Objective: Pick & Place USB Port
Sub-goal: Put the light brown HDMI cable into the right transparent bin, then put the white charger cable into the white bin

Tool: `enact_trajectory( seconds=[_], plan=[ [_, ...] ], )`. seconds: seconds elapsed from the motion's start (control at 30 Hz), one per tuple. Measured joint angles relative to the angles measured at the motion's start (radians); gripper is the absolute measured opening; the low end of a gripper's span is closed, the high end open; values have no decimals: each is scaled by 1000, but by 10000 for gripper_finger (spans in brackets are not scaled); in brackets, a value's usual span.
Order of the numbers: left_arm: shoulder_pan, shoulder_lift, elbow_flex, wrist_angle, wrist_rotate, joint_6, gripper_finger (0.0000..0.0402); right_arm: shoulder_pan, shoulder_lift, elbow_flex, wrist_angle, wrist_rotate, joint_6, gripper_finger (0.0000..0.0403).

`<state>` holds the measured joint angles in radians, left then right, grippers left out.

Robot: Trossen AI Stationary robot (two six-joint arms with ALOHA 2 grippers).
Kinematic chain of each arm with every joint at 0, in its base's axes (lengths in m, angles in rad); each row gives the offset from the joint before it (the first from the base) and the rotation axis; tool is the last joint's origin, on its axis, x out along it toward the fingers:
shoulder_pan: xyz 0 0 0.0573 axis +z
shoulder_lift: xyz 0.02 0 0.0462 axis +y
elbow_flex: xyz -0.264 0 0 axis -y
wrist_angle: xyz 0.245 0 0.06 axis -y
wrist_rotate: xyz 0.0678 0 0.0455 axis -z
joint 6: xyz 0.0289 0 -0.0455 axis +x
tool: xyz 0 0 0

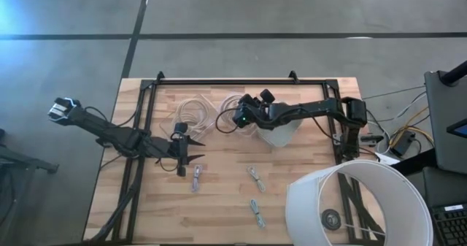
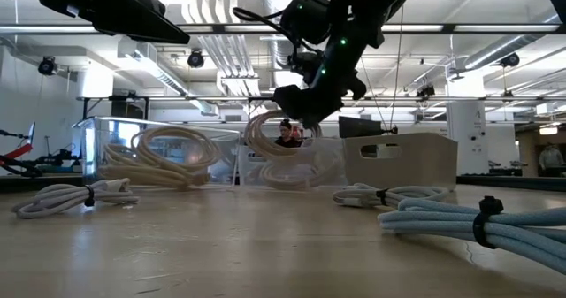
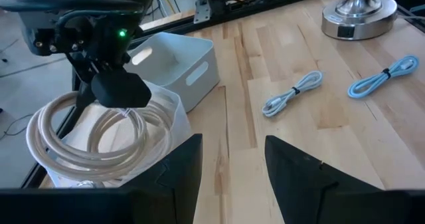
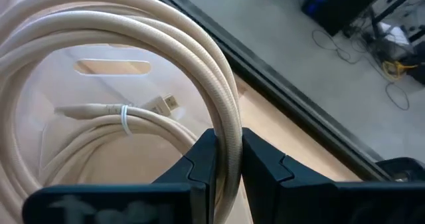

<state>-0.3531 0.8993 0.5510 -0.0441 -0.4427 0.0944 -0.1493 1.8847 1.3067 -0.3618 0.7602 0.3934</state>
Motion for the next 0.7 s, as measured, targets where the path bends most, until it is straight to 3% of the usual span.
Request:
enact_trajectory(
  seconds=[0.3,0.53,0.7],
  plan=[
    [0,0,0,0,0,0,168,-20,0,-2,-4,-15,-58,54],
    [0,0,0,0,0,0,168,-19,0,-2,-5,-20,-62,93],
    [0,0,0,0,0,0,168,-21,0,-3,-5,-84,-65,122]
  ],
)
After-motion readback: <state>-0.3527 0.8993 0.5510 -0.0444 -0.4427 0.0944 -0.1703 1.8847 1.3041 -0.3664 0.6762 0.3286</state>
